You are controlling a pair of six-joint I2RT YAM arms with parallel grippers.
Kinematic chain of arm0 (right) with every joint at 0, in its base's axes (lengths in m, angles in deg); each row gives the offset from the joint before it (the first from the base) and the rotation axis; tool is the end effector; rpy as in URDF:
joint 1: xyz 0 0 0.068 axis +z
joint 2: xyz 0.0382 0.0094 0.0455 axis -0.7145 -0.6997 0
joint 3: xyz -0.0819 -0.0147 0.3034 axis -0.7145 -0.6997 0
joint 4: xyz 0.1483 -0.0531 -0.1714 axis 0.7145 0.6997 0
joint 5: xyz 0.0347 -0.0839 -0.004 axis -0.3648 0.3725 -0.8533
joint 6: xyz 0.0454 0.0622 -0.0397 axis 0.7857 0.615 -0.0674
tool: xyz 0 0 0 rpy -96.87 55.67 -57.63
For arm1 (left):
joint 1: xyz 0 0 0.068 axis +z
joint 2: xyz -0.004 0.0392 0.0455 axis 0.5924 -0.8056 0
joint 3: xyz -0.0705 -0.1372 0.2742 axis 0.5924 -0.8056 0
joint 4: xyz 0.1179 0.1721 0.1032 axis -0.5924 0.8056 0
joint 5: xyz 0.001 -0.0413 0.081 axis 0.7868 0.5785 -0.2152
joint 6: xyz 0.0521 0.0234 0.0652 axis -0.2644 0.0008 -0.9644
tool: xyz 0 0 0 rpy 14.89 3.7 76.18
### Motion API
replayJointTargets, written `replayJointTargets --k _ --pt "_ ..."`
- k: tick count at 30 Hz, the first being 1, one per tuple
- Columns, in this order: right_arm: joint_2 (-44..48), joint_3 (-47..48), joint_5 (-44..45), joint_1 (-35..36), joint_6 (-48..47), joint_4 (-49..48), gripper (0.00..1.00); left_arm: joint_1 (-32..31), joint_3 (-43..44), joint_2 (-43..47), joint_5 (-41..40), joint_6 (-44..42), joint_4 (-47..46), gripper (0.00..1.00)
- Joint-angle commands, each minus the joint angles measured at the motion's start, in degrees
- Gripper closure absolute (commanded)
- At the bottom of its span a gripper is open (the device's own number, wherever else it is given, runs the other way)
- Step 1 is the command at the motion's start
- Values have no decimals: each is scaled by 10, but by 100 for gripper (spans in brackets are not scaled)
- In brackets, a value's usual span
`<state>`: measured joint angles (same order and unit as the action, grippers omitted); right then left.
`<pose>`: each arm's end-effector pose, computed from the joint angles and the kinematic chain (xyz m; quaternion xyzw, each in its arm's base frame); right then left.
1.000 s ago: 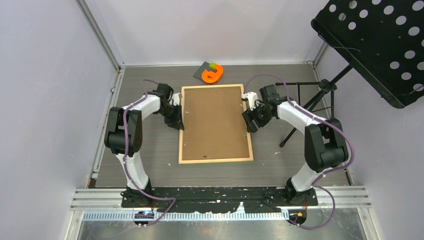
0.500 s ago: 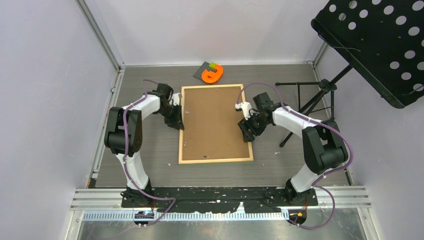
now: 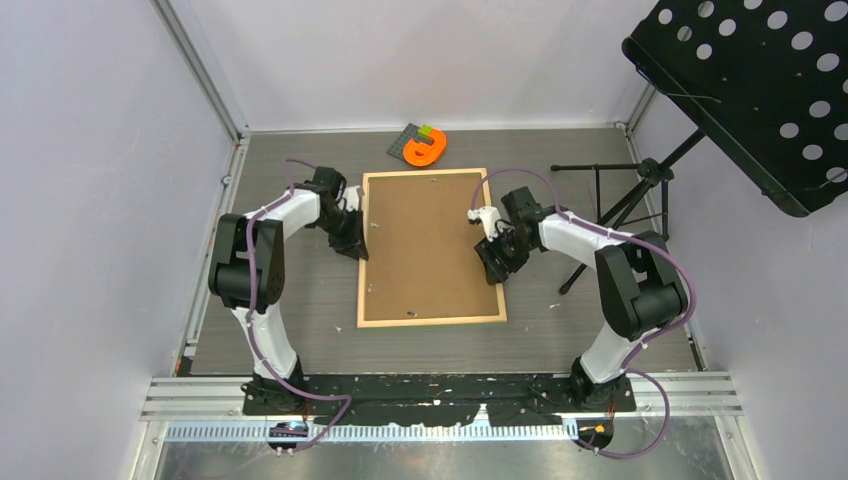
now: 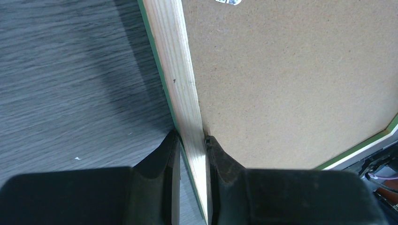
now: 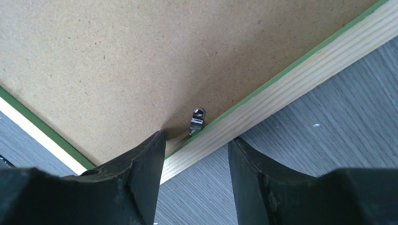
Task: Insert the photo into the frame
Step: Install the photo frame at the center of the board.
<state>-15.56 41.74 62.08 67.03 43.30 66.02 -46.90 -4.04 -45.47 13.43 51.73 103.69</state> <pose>0.2750 0.1367 0.1891 -0.3865 0.8911 0.1746 0.1611 0.3495 -0.0949 0.1812 0.0176 0.9733 -0.2132 0.0837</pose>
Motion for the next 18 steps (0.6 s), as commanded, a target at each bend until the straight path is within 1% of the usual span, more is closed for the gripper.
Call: replayJointTargets --k 1,18 --pt "-8 21 15 8 8 -20 45 -3 -3 -17 26 -16 -29 100" --pt "-21 39 55 12 12 -35 58 -2 -2 -17 27 -17 -28 100"
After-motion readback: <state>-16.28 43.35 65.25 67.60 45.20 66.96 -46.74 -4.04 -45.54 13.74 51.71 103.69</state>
